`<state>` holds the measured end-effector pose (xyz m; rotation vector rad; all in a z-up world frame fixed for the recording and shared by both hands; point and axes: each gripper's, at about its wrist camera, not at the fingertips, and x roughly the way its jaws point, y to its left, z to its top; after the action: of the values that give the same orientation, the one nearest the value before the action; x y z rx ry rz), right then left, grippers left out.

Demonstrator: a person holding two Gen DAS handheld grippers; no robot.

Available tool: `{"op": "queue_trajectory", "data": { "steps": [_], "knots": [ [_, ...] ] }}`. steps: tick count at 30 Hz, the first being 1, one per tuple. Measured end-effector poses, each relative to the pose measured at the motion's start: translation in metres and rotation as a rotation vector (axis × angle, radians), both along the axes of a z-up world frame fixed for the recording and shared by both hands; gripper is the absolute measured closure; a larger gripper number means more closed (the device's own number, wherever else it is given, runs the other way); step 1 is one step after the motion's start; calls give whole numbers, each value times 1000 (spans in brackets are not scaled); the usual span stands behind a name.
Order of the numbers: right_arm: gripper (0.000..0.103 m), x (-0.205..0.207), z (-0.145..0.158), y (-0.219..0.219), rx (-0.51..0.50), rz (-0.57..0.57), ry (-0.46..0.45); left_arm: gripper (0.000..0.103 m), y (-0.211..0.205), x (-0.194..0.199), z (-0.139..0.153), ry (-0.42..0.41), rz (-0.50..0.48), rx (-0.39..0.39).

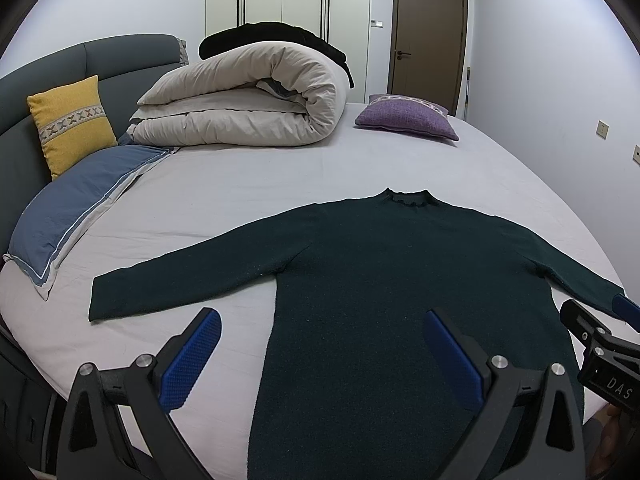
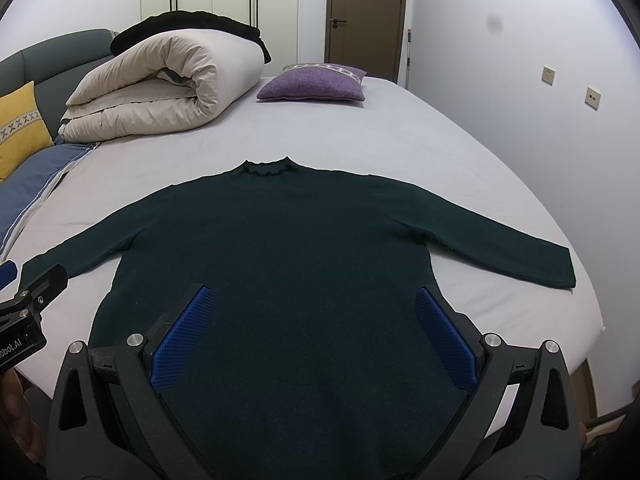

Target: Fold small clothes

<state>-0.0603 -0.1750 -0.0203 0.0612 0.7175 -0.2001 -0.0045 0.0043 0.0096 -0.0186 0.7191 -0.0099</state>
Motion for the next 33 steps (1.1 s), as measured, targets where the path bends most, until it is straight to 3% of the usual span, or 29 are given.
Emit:
{"op": "queue_trajectory", "data": {
  "steps": [33],
  "knots": [
    [0, 0, -6, 6, -7, 5, 12, 0, 4, 6, -5, 11, 3, -10]
  ]
}}
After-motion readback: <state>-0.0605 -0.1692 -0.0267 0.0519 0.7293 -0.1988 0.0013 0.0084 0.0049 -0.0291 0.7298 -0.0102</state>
